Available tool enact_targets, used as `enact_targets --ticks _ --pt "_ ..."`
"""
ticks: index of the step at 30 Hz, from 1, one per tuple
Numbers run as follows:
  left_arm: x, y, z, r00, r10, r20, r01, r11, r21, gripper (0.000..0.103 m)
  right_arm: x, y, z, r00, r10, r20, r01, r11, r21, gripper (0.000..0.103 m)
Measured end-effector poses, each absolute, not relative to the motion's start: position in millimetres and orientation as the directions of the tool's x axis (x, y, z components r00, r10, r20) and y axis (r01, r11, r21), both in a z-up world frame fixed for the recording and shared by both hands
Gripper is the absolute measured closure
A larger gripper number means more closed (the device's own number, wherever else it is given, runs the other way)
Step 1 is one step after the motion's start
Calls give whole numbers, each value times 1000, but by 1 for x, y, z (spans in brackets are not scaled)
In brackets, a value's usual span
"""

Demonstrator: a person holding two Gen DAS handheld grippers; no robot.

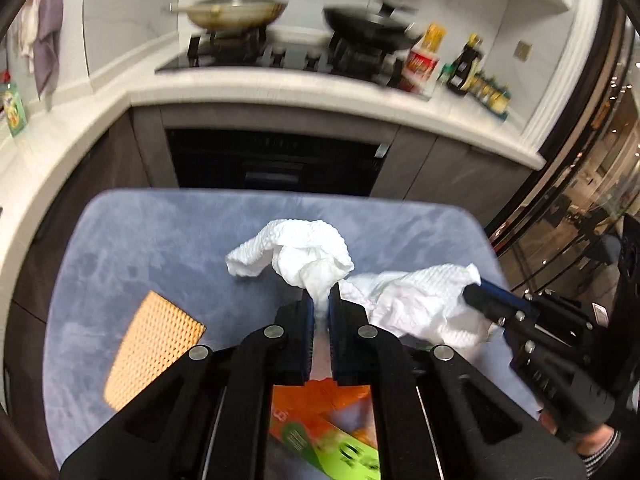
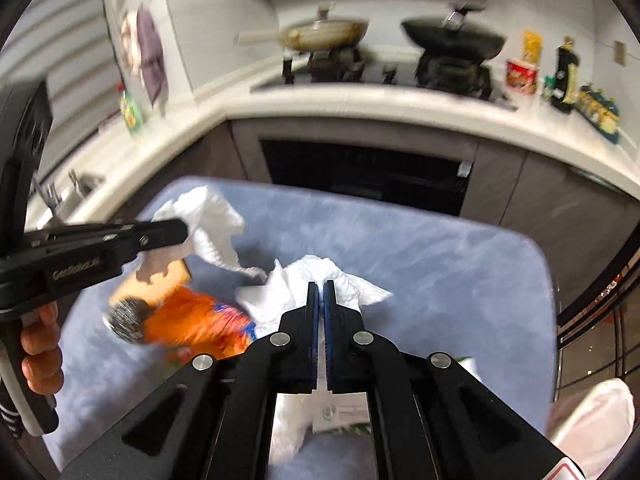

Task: Collect trash
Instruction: 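Grasp the white tissue with the left gripper while the right gripper grasps another tissue, then carry both tissues over the white bin and open both grippers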

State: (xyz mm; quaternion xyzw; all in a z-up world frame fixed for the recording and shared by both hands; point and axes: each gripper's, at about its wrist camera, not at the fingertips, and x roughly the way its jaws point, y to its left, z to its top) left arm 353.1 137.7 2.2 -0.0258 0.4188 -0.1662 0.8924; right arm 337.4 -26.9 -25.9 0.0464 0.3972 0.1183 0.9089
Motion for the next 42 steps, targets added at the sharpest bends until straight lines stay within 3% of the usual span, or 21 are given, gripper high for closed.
enact_targets --ticks 10,21,30,42 --pt "286 107 101 673 -416 -611 389 902 -185 97 265 -98 82 822 180 -541 -80 976 204 100" --pt "212 17 152 641 -537 -549 549 820 -161 97 167 -198 148 897 3 -442 82 982 173 100" --pt "169 -80 149 540 -625 -564 669 725 -163 97 106 -276 150 876 -125 -466 216 965 147 100" --pt "137 -186 102 424 -635 -646 737 656 -161 97 80 -349 98 800 -183 -571 332 928 167 100"
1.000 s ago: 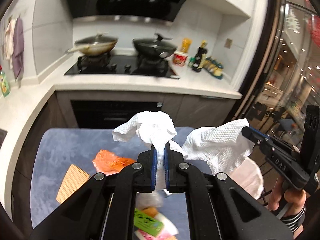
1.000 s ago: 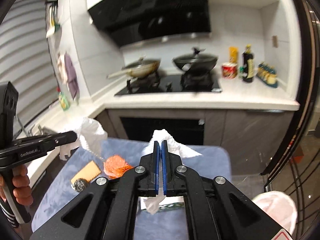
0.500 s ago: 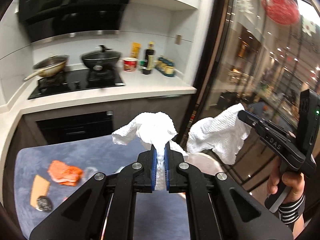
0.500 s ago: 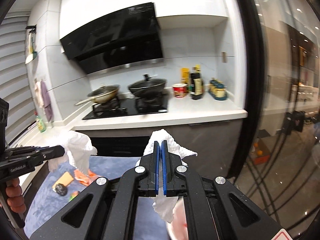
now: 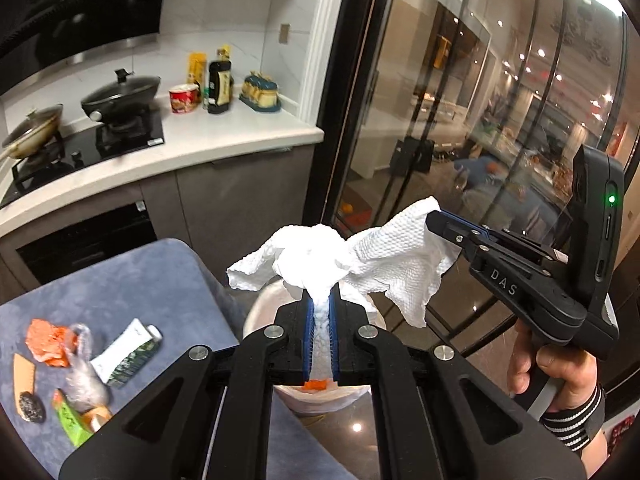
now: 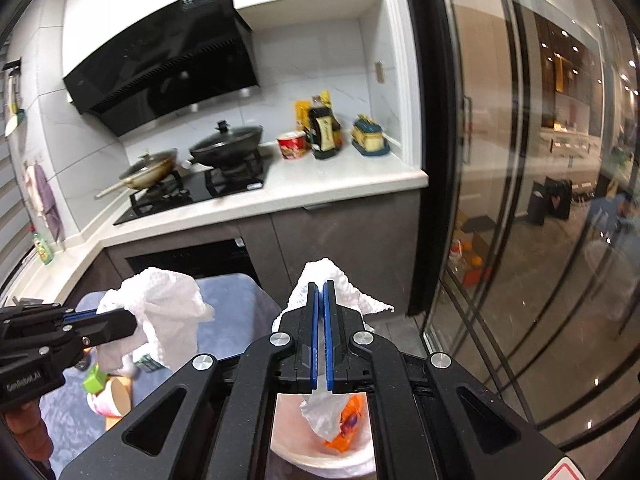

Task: Collect trash
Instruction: 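Carry both tissues over the white bin and open both grippers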

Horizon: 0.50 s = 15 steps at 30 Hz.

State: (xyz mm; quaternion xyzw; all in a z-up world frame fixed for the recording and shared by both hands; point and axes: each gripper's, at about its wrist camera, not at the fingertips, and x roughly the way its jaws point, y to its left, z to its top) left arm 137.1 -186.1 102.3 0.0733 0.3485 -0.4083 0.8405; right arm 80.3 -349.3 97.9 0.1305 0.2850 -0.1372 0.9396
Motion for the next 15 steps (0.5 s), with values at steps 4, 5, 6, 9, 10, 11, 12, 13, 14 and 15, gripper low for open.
enact_targets --ticks 4,5,6,9,10,11,12,13,14,15 --pt "138 -205 86 414 -613 -672 734 662 -151 97 79 -366 82 781 -181 -598 351 919 180 100" --pt "140 -210 81 412 -606 -681 732 665 -149 97 79 -369 78 775 -182 -605 355 918 179 100" --pt "141 -212 77 409 -601 -687 730 667 -148 97 80 -372 74 771 -180 -611 358 916 181 100" --pt "145 -220 64 406 -582 -704 726 673 -138 97 81 -379 62 758 -174 -629 363 913 185 100" --pt "146 -222 61 404 -577 -709 725 675 -136 97 82 -380 59 754 -172 -634 364 913 185 100" --pt "147 -226 55 402 -569 -717 723 678 -132 97 83 -381 55 749 -171 -640 367 912 185 100" --pt "149 -228 51 400 -562 -724 721 681 -130 97 85 -382 51 744 -170 -646 368 911 184 100" --pt "150 -230 47 398 -557 -729 719 683 -129 97 86 -383 46 738 -169 -653 371 910 184 100" --pt "151 -233 41 397 -551 -734 716 686 -128 97 88 -384 42 733 -166 -659 373 909 186 100" --pt "153 -235 37 395 -545 -739 714 689 -126 97 90 -385 38 729 -163 -665 374 908 187 100"
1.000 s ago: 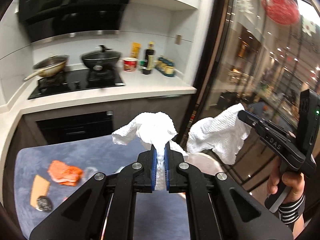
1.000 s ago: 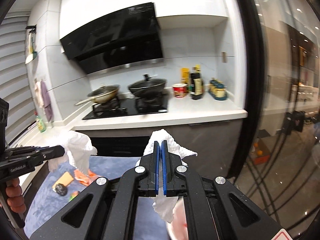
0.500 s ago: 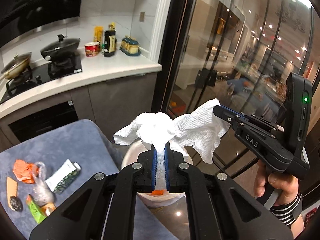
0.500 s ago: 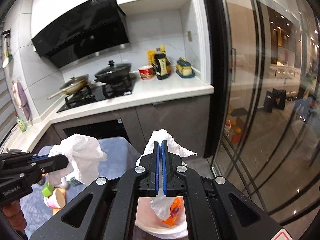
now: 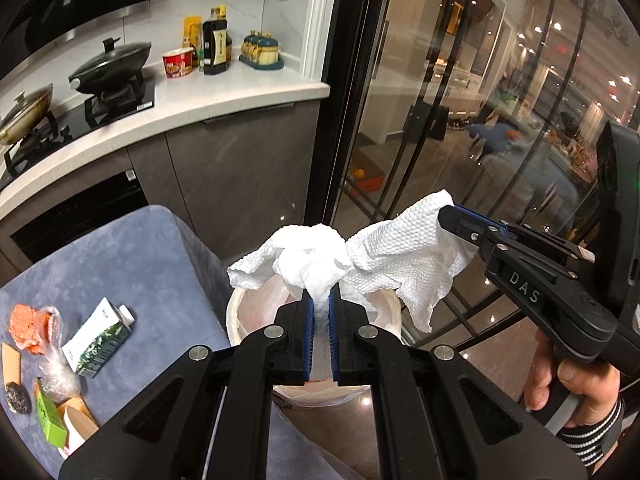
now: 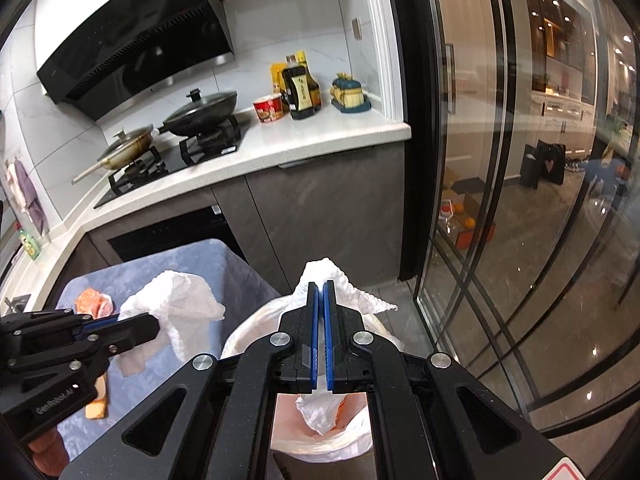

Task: Collect trash
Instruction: 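Carry both tissues over the white bin and open both grippers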

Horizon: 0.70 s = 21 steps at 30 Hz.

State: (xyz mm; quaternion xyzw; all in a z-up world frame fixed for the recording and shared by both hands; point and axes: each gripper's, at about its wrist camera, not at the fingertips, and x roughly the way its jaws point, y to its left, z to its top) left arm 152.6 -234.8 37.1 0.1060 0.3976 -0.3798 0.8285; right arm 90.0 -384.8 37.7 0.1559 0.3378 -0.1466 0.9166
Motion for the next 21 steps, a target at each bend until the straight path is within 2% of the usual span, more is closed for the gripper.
enact_targets --ticks 10,17,21 --pt "160 -250 8 382 -512 -769 701 703 -120 97 106 -387 14 696 -157 -700 382 907 177 100" --pt "159 -260 -1 402 -484 -777 707 703 -72 95 112 -389 8 688 -162 -708 389 905 171 96" --pt "159 -261 -3 419 -472 -775 700 712 -55 84 112 -390 8 686 -167 -709 394 904 168 93"
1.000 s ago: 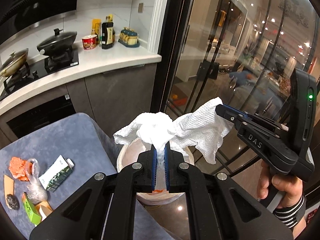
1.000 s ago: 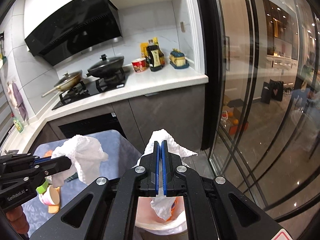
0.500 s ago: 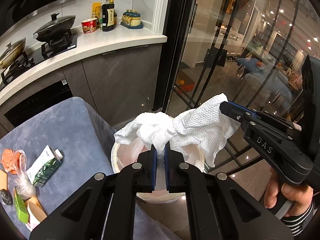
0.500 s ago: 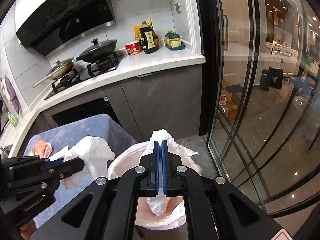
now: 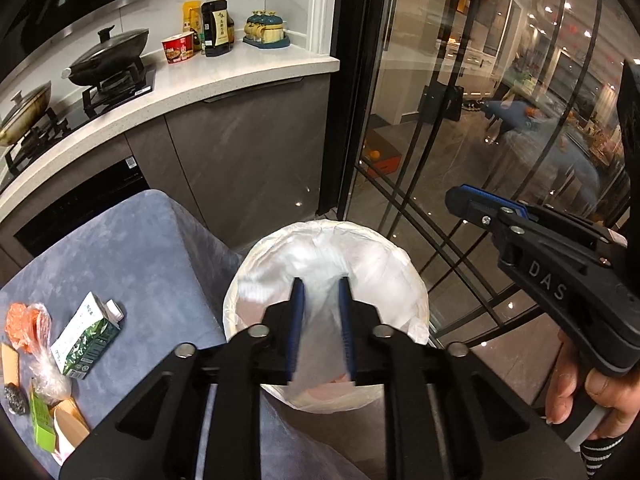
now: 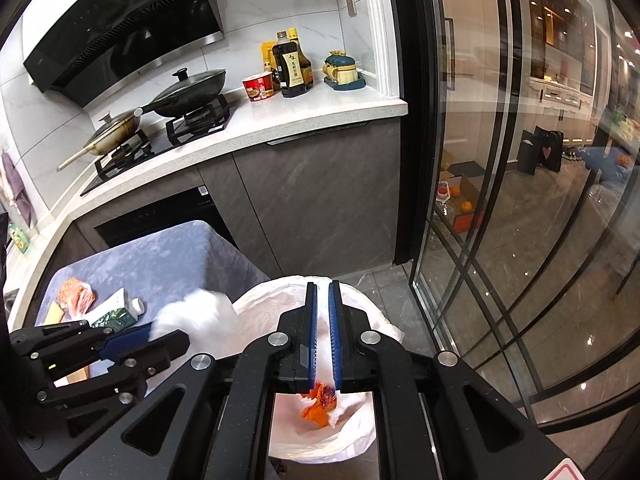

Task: Collect trash
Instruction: 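Carry both tissues over the white bin and open both grippers, then move both grippers back from the bin to the table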

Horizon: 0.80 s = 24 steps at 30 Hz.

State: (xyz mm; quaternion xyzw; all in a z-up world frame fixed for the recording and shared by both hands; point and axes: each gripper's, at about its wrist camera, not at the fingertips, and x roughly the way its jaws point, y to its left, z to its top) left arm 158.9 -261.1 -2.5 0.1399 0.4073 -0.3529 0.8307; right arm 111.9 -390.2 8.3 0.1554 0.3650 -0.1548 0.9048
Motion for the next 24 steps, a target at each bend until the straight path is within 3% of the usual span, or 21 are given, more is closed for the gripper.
enact_targets --ticks 6,24 --pt "159 -259 1 444 -473 -761 692 720 -44 67 109 -390 12 695 -181 -696 399 902 163 79" --pt "163 -235 14 471 -482 -739 670 740 -55 65 109 -375 27 714 -192 -674 381 913 143 77"
